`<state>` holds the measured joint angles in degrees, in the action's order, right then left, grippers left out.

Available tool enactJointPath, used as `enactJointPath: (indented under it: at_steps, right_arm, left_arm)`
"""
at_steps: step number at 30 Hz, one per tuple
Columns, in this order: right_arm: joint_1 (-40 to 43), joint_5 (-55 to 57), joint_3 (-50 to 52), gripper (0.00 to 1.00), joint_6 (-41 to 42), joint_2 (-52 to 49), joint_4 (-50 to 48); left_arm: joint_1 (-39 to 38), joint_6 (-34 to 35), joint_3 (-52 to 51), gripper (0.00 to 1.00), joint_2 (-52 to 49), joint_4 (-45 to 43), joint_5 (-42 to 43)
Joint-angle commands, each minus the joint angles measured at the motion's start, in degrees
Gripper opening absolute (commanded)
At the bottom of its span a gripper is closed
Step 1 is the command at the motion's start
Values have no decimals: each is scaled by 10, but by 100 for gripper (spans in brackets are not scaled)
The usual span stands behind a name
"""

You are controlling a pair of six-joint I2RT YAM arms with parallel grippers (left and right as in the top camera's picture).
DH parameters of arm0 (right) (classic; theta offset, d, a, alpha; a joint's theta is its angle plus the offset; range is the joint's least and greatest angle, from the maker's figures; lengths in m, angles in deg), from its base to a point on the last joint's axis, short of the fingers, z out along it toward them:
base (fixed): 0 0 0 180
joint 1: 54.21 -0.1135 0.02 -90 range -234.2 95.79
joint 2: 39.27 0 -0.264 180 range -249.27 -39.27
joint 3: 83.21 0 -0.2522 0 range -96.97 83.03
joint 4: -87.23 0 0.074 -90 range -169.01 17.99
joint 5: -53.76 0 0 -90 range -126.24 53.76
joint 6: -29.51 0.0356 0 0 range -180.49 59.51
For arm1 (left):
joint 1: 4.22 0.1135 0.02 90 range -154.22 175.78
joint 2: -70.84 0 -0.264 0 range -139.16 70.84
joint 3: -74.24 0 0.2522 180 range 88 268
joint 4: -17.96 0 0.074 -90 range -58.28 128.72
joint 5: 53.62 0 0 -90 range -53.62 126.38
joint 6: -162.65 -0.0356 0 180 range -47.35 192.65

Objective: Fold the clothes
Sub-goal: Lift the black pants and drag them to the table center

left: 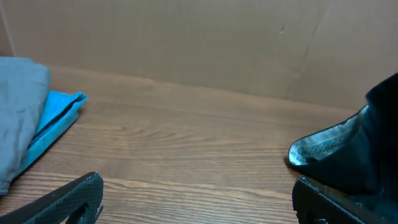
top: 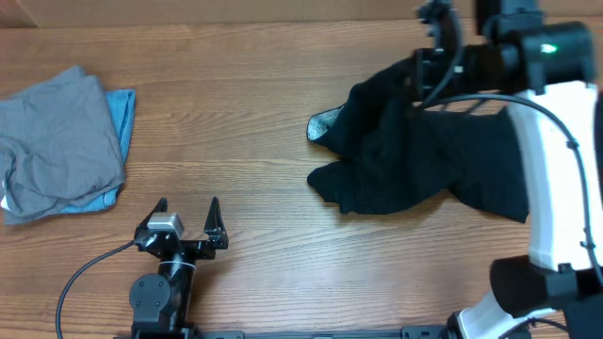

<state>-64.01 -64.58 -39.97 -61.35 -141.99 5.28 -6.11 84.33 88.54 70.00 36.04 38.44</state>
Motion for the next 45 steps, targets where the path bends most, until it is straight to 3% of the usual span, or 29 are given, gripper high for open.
enactJointPath:
  at_steps: [1,13,33,45]
  right_arm:
    - [-52,-15,-7,4,-5,-12,-22]
    - [-160,18,-7,4,-5,-54,-70]
    - [-161,17,14,4,-5,-46,-58]
    - [-161,-55,-172,4,-4,-19,-49]
  left_arm:
    - [-4,3,-3,100,6,0,-6]
    - [-4,3,-3,100,6,0,-6]
    - [-4,3,-3,100,6,0,-6]
    - [-4,3,-3,100,6,0,-6]
